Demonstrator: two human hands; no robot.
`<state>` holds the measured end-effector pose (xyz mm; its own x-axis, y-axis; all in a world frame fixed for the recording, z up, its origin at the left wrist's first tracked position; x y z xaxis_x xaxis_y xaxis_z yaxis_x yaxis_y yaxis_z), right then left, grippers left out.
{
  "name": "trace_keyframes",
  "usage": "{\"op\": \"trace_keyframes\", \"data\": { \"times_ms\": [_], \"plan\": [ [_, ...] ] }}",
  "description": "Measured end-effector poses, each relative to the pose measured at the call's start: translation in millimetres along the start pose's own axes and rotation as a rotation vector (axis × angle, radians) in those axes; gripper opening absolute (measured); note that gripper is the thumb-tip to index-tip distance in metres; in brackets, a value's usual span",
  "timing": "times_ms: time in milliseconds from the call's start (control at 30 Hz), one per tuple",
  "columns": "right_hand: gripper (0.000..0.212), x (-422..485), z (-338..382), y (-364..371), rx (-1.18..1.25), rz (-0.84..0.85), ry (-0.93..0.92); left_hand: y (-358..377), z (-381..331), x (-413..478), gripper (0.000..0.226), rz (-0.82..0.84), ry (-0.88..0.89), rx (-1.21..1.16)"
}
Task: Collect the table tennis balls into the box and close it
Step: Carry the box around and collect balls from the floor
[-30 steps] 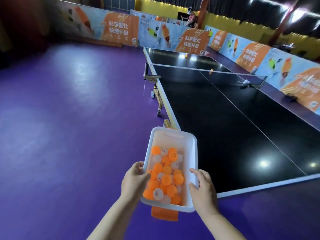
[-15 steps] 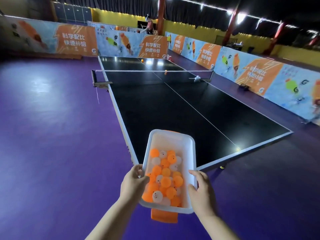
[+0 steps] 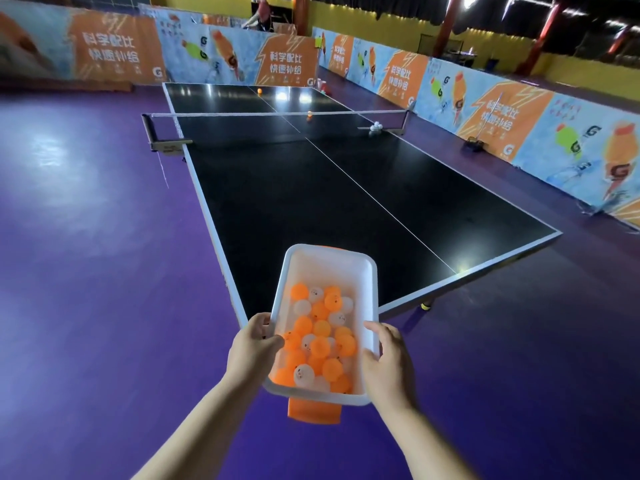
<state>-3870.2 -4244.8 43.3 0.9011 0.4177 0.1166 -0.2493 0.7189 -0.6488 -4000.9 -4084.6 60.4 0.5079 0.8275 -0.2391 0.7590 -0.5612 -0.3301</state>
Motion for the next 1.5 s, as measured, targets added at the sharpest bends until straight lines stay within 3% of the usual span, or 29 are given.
{"op": "trace_keyframes", "data": {
  "times_ms": [267,700,867,1000,1267,1500],
  "plan": [
    [0.042,17.0,60.5,91.3,-0.03,0.175,-0.04,-81.3,34.5,52.9,0.052,-0.087,-0.119,-0.098],
    [0.035,61.1,277.0,354.8,-0.017,0.339,-0.054,-346.5,79.7,247.9,0.034,-0.183,-0.153,-0.106],
    [0.047,88.7,346.8,437.4,-0.013,0.367,-0.066,-424.4,86.6,315.8,0.037,-0.241,-0.16,-0.135],
    [0.056,123.0,385.4,501.4,0.023,0.414,-0.062,-466.2,98.3,366.6,0.034,-0.299,-0.173,-0.136],
    [0.052,211.5,468.4,676.8,0.036,0.596,-0.002,-558.0,118.3,508.2,0.03,-0.463,-0.243,-0.087],
    [0.031,329.6,589.8,818.1,0.067,0.729,0.091,-646.3,89.4,664.2,0.03,-0.595,-0.275,-0.171]
  ]
}}
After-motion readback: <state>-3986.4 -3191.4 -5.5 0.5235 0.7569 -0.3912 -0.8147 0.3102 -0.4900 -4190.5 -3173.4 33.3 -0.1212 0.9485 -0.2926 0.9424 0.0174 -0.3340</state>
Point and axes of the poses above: each hand's wrist, its own x-axis towards the middle knuckle, its own y-axis out of the palm, z = x × y, the point moved 1 cm from there along x, towards the middle knuckle, and after that the axes turned 4 degrees about y, right-handed, at the moved point
